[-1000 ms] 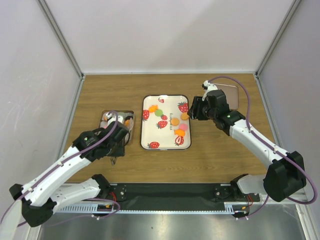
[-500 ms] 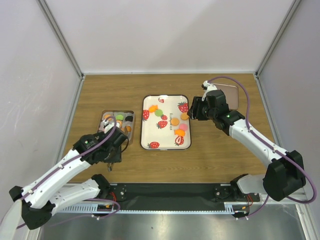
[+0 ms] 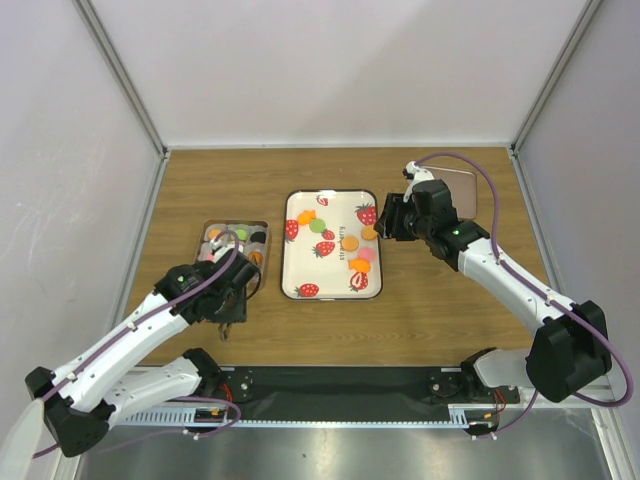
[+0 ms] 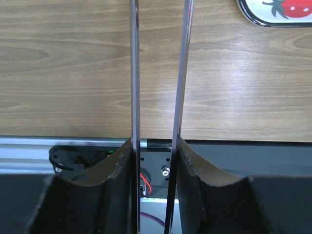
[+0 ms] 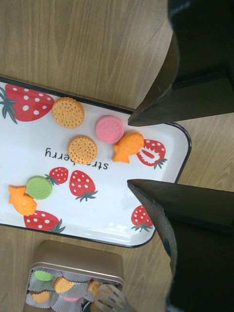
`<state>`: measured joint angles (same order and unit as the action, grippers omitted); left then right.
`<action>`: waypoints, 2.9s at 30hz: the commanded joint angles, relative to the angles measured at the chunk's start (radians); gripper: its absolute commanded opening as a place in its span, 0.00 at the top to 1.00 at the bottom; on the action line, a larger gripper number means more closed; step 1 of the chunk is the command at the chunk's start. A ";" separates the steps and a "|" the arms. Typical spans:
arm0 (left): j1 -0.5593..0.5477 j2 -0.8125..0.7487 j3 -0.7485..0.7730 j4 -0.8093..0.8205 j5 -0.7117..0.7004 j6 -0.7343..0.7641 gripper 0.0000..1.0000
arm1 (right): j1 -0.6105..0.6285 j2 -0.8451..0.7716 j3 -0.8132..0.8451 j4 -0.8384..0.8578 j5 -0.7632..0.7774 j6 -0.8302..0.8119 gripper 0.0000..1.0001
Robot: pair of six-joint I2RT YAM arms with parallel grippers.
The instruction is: Pack the cookies
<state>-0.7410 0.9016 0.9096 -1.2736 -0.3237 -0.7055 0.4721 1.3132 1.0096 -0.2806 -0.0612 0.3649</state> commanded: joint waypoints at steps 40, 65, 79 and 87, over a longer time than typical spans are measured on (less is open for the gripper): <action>0.011 0.000 -0.015 0.020 0.044 0.029 0.55 | 0.007 -0.008 0.029 0.014 0.001 -0.015 0.47; 0.014 0.066 0.185 0.000 -0.063 0.075 0.55 | 0.005 -0.011 0.032 0.017 0.003 -0.012 0.47; -0.112 0.406 0.426 0.561 0.084 0.187 0.57 | -0.015 -0.307 0.139 -0.253 0.199 0.054 0.45; -0.290 0.732 0.537 0.786 0.071 0.227 0.57 | -0.016 -0.581 0.191 -0.468 0.363 0.075 0.44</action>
<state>-0.9813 1.5520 1.3716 -0.6411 -0.2550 -0.5179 0.4606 0.7910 1.1587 -0.6216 0.1967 0.4198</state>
